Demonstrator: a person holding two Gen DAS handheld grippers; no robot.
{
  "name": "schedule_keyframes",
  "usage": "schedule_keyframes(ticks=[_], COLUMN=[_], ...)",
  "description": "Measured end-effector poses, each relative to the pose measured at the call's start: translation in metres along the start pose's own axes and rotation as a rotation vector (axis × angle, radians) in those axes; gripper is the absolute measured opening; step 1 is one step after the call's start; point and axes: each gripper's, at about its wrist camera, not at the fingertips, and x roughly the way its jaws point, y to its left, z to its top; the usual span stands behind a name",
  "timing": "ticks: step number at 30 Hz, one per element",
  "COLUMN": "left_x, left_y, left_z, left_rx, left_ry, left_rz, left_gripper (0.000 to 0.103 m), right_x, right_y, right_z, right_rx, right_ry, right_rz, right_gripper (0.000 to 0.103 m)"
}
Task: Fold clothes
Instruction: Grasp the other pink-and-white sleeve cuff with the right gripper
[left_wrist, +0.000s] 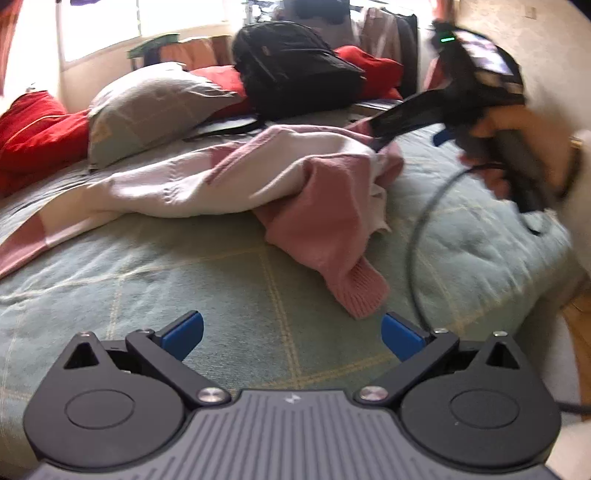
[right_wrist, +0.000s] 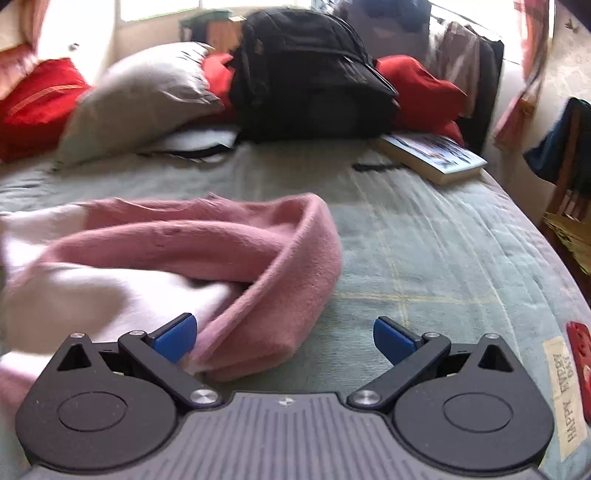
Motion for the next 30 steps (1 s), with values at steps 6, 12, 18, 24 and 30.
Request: schedule_keyframes(ticks=[6, 12, 18, 24, 30], left_x=[-0.003, 0.001, 0.0, -0.003, 0.002], left_y=[0.0, 0.0, -0.003, -0.002, -0.002], left_z=[0.002, 0.001, 0.003, 0.002, 0.001], left_rx=[0.017, 0.021, 0.022, 0.023, 0.016], left_ry=[-0.02, -0.007, -0.007, -0.003, 0.01], left_rz=[-0.013, -0.015, -0.005, 0.008, 0.002], left_gripper=[0.102, 0.102, 0.102, 0.102, 0.102], right_x=[0.02, 0.027, 0.035, 0.042, 0.044], right_y=[-0.009, -0.043, -0.044, -0.049, -0.084], right_z=[-0.011, -0.021, -0.014, -0.018, -0.013], right_rx=[-0.011, 0.061, 0.183, 0.089, 0.068], right_ry=[0.083, 0.124, 0.118, 0.12, 0.109], right_rz=[-0.047, -0.064, 0.039, -0.127, -0.262], right_gripper=[0.103, 0.103, 0.103, 0.103, 0.103])
